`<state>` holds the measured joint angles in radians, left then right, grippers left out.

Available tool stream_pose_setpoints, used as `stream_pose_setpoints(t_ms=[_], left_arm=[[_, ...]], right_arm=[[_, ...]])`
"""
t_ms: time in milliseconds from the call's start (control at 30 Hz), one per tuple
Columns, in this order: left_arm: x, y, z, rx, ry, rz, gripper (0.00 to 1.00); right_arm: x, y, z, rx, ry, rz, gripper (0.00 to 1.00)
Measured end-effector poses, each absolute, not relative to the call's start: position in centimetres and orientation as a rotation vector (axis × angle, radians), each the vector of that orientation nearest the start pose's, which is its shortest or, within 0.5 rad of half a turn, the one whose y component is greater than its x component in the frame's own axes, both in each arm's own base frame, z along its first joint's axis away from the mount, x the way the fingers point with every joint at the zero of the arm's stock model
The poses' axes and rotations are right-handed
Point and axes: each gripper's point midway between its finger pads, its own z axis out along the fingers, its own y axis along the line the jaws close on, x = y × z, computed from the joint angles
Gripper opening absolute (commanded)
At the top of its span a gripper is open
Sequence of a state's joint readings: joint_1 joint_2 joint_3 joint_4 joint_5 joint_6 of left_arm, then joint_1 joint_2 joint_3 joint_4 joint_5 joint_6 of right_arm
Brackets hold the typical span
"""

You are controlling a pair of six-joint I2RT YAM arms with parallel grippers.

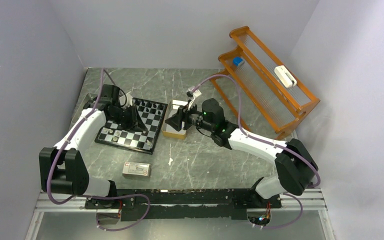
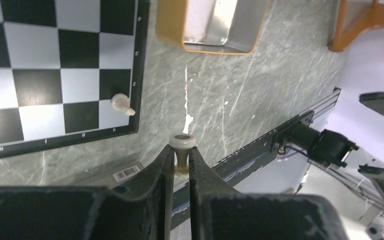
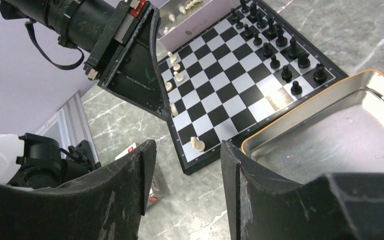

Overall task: Set up the chess pieces on the board
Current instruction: Place the chess piece on the chessboard.

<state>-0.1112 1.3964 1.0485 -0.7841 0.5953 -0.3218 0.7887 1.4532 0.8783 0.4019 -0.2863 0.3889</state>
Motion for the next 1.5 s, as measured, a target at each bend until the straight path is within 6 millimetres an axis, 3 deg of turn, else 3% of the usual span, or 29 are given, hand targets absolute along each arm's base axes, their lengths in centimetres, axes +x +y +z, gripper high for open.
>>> stream_pose_setpoints(t_ms=[300,433,600,833,1500], left_arm=[[24.3,-13.1,12.0,-0.461,2.78,-0.967,0.12],[22.8,-13.2,11.3,-0.651,2.805,-0.971,0.09],[22.2,-12.6,11.1,-0.842,2.814,-0.883,0.08],[22.0,-12.6,9.5,-1.048,2.859,-0.849,0.07],[21.7,-12.6,4.3,-1.246,2.948,-0.772,0.06]], right_arm=[[25.9,34.3,21.4,-0.517,1.778,1.076,0.55],[25.8,33.0,23.0,-0.491,1.734,1.04,0.55],[25.6,31.3,25.3,-0.459,1.658,0.997,0.55],[25.5,30.0,24.7,-0.432,1.667,0.944,0.55],[25.8,28.6,24.0,-0.416,1.682,0.867,0.55]])
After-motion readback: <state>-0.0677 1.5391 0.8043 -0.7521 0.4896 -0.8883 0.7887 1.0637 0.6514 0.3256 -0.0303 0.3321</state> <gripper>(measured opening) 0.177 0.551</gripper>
